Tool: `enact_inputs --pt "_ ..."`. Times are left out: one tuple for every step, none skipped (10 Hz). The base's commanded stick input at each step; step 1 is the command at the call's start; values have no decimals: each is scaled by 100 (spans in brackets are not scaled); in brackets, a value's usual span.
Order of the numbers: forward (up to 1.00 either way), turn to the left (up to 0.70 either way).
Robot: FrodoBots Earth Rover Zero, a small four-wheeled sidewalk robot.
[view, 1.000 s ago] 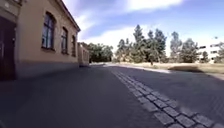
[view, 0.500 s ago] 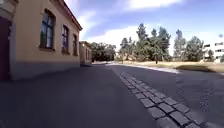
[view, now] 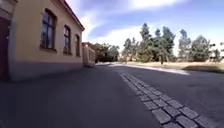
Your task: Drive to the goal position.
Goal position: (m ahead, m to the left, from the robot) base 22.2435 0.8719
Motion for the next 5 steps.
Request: enact_inputs --pt "70 0" --pt "70 0" --pt "70 0" --pt "70 0" --pt "70 0"
